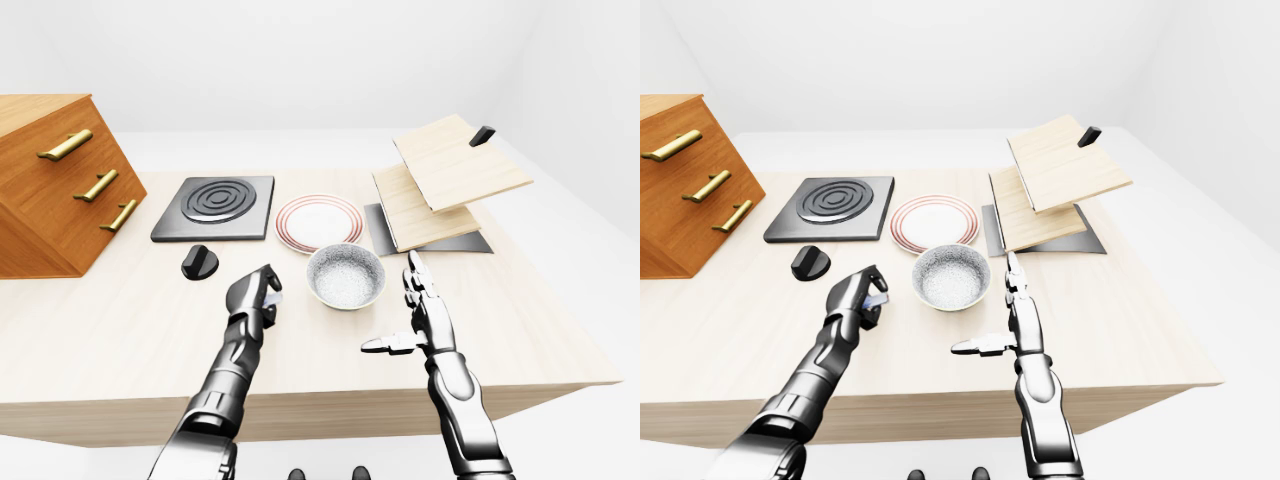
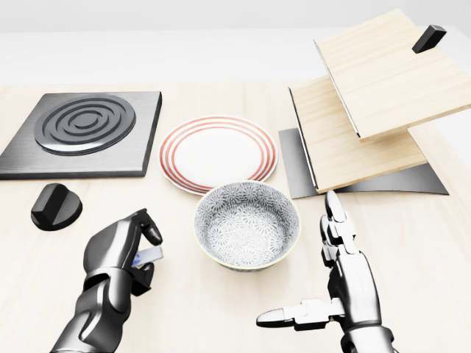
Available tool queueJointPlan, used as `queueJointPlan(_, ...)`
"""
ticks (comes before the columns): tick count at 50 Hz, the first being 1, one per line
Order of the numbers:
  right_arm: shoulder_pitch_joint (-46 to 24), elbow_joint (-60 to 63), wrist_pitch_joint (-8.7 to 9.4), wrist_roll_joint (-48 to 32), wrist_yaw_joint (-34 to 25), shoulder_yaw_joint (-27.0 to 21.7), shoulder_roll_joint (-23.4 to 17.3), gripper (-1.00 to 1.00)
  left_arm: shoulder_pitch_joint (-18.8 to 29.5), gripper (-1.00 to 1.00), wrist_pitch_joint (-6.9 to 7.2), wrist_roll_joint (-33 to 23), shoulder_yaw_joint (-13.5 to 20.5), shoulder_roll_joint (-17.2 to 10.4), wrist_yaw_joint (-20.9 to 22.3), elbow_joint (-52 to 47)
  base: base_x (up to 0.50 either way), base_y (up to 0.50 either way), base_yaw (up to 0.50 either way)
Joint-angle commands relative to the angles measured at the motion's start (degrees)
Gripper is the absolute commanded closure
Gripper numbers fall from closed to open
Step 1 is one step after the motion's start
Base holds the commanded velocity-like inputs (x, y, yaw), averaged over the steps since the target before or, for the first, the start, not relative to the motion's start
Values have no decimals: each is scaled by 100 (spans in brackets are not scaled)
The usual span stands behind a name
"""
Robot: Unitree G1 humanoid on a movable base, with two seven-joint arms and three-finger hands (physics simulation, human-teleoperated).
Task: Pick up the cream cheese and put it in the bowl.
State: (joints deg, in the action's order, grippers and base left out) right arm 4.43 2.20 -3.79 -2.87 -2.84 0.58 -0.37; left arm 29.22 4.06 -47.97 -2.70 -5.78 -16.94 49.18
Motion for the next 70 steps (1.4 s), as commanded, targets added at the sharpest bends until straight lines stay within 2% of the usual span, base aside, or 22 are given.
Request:
queueJointPlan(1, -42, 26, 103, 42, -17, 7, 4, -100, -631, 100, 94, 81, -18, 6, 1389, -2192, 0, 0, 0)
queueJointPlan(3, -40, 19, 97, 38, -14, 14, 7, -100, -720, 100, 94, -41, -13, 33, 1647, -2658, 0, 0, 0)
queueJointPlan(4, -36, 17, 94, 24, -9, 27, 11, -100, -768, 100, 94, -191, -40, 52, 1908, -3182, 0, 0, 0)
queueJointPlan(11, -2, 67, 107, 13, -4, 53, 16, -100, -760, 100, 94, -902, -174, 281, 2797, -4525, 0, 0, 0)
queueJointPlan(20, -10, 35, 94, 24, -19, 52, 14, -100, -427, 100, 94, -1636, -342, 546, 3305, -4950, 0, 0, 0)
queueJointPlan(27, -16, 23, 93, 27, -23, 58, 16, -100, -188, 100, 94, -1862, -427, 776, 3508, -4901, 0, 0, 0)
queueJointPlan(39, -36, -37, 69, 52, -44, 47, 12, -100, 113, 100, 94, -1965, -700, 1238, 3433, -4479, 0, 0, 0)
queueJointPlan(44, 19, 96, 128, 67, -67, 54, 10, -100, 236, 100, 94, -1910, -788, 1421, 3235, -4142, 0, 0, 0)
queueJointPlan(48, 14, 100, 124, 91, -82, 32, 5, -100, 456, 100, 94, -1636, -733, 1523, 3026, -3720, 0, 0, 0)
queueJointPlan(65, 45, 181, 154, 79, -91, 49, 10, -100, 901, 100, 94, -889, -736, 1617, 2074, -2056, 0, 0, 0)
queueJointPlan(70, 59, 211, 160, 92, -96, 36, 6, -100, 895, 100, 94, -811, -781, 1639, 1903, -1776, 0, 0, 0)
